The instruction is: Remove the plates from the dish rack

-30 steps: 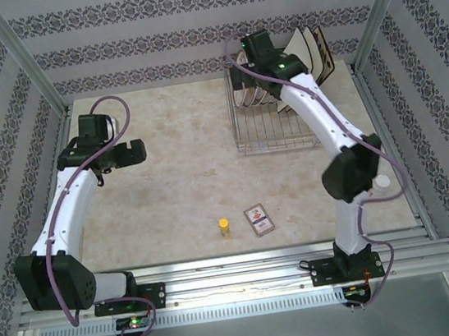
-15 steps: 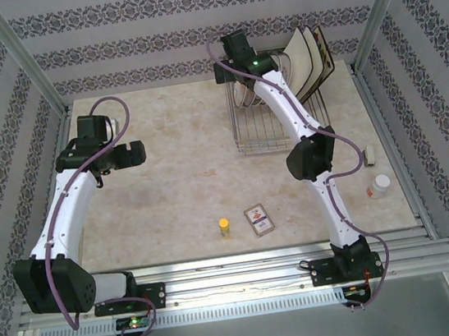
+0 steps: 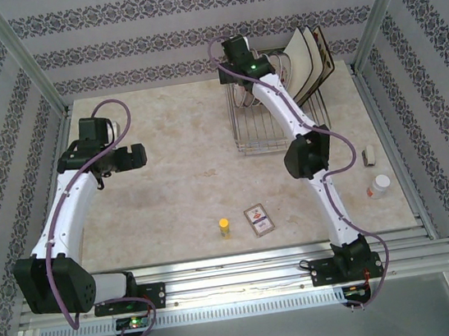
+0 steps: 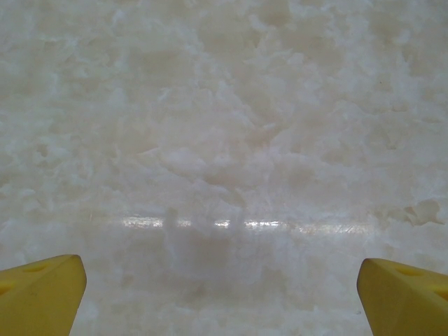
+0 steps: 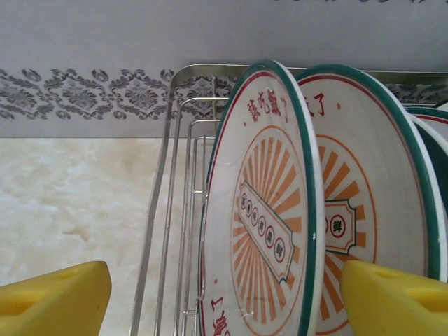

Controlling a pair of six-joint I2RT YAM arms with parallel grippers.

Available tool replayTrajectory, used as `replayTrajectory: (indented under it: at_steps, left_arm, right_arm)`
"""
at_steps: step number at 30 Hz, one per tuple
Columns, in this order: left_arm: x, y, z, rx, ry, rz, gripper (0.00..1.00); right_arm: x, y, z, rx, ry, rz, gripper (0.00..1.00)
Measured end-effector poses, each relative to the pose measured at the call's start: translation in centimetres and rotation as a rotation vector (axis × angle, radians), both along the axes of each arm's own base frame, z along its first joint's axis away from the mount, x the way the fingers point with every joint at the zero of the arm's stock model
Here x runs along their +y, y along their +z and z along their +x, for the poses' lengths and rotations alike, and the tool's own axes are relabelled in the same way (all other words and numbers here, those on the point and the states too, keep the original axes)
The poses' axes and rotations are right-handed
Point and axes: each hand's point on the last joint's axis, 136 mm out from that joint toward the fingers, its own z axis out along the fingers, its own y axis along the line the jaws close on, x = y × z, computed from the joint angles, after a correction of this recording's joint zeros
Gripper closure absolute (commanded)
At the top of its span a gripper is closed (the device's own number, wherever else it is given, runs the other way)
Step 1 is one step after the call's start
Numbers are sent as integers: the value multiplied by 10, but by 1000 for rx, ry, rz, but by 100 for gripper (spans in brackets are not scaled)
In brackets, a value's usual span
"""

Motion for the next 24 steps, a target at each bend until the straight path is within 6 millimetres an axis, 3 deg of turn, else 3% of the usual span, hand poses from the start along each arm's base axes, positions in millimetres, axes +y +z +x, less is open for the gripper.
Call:
replayTrajectory:
  at_steps: [5,16,24]
  left_arm:
    - [0,-1,-2,2,0,0,0]
    - [1,2,-5,-4,3,4,0]
    - [2,1,-6,5,4,7,0]
  right_arm:
    - [2,5,9,-44,-12,16,37]
    - [-2,-11,19,-57,-41,-4,54]
    - [-4,-11,20,-64,-54,-14,73]
